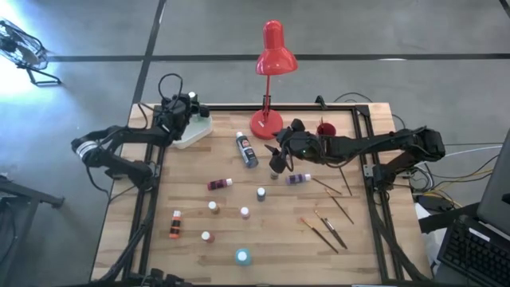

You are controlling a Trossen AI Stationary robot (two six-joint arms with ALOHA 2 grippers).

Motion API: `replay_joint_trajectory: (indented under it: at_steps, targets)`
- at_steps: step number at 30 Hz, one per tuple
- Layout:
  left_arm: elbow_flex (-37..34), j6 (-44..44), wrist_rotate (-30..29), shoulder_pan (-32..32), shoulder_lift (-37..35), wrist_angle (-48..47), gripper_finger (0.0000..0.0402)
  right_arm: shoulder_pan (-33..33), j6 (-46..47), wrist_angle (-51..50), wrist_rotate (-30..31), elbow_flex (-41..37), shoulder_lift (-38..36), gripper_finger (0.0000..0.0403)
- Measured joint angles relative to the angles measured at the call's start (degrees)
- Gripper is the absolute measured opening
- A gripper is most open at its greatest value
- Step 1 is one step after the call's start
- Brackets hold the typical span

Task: Pick & Place Paint Supplies
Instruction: Put the green paint bottle into the white bin, then put the black paint bottle into the white bin

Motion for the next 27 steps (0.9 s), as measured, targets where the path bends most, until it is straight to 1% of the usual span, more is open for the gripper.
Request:
replay_joint_trajectory:
  at_steps: [3, 10, 12, 16, 20, 23, 27]
  targets:
    - [-0.5, -0.2, -0.6, 0.0, 0.2, 1.3, 0.012, 0.0, 0.0, 0.0, 0.0, -0.2, 0.0, 0.0238]
    - [-0.7, 1.8, -0.9, 0.2, -0.2, 1.2, 0.0121, 0.0, 0.5, 0.0, 0.0, -0.5, 0.0, 0.0258]
    - [-0.7, 1.7, -0.9, 0.2, -0.2, 1.1, 0.0144, 0.0, 0.7, 0.1, 0.0, -0.6, 0.0, 0.0263]
    - [-0.8, 1.0, -1.2, 0.3, -0.3, 0.5, 0.0224, 0.0, 0.7, 0.0, -0.2, -0.6, 0.0, 0.027]
    - [-0.9, -0.1, -0.4, 0.2, -0.6, 0.4, 0.0281, 0.0, 0.7, 0.0, -0.2, -0.6, 0.0, 0.0271]
    - [-0.9, -1.5, 2.0, 0.2, -1.7, 0.1, 0.0306, 0.0, 0.7, 0.0, -0.2, -0.6, 0.0, 0.0264]
    - [-0.9, -3.5, 7.2, 0.2, -6.0, -1.5, 0.0317, 0.0, 0.7, 0.0, -0.2, -0.6, 0.0, 0.025]
